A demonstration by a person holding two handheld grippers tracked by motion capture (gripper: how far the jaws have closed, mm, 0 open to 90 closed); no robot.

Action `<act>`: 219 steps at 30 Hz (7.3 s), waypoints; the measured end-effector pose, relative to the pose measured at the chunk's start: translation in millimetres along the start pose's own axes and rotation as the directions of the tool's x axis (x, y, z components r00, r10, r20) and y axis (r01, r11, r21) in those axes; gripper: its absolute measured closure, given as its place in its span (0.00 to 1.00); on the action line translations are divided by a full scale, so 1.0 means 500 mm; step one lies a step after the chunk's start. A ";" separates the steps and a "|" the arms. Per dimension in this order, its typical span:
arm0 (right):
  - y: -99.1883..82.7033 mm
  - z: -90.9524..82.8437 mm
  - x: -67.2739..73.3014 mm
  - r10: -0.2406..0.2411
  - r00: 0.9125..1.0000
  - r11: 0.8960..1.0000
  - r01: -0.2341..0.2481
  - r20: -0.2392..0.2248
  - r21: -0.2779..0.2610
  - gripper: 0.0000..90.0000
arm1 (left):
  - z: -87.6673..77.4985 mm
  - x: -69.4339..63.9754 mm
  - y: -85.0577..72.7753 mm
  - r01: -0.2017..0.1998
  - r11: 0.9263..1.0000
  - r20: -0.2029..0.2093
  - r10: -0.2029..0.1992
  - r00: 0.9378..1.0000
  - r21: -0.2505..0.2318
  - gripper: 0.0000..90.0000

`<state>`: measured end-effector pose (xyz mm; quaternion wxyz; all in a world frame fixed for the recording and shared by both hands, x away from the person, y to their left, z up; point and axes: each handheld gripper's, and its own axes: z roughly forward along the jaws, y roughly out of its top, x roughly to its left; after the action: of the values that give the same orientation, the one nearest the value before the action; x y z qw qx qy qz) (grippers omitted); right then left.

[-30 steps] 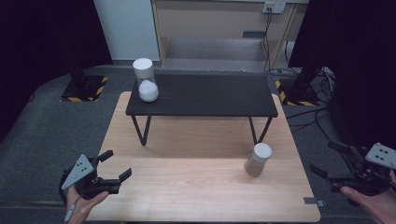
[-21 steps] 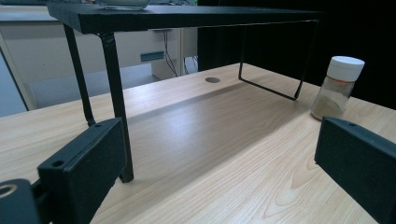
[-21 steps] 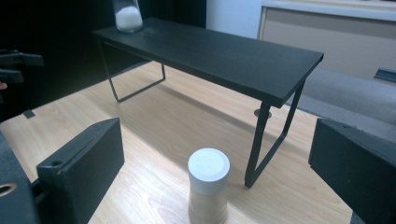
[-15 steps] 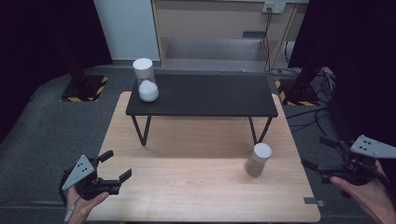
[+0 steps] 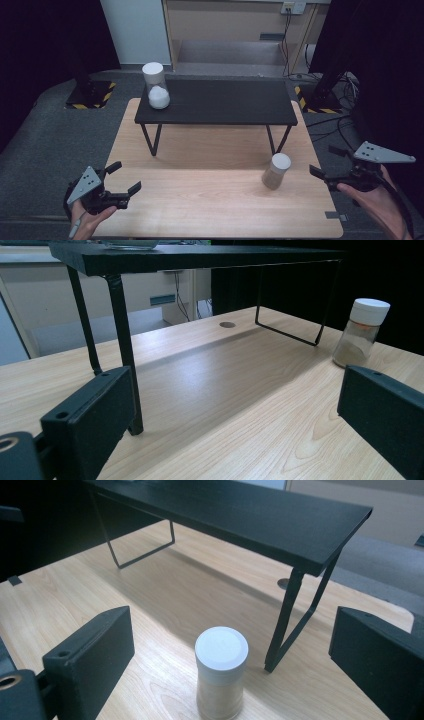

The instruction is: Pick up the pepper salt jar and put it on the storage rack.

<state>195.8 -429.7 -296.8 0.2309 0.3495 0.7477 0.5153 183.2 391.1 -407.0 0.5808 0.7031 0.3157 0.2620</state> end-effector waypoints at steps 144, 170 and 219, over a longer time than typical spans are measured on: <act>0.491 0.376 -0.067 -0.078 0.988 0.976 0.102 -0.133 0.191 0.38 | -0.019 -0.011 -0.005 -0.011 1.000 0.004 0.011 1.000 0.011 0.01; 0.451 0.410 -0.099 -0.023 1.000 0.982 0.026 -0.022 0.188 0.37 | -0.018 -0.008 -0.005 0.000 1.000 0.012 0.000 1.000 0.008 0.01; 0.094 0.130 0.025 -0.209 0.955 0.947 0.143 -0.212 -0.289 0.03 | -0.011 -0.009 -0.001 -0.008 1.000 0.036 0.008 0.999 0.009 0.01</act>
<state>246.5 -370.0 -276.4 0.2297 0.1814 0.7211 0.6280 176.1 391.4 -406.6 0.5821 0.7115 0.3035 0.2504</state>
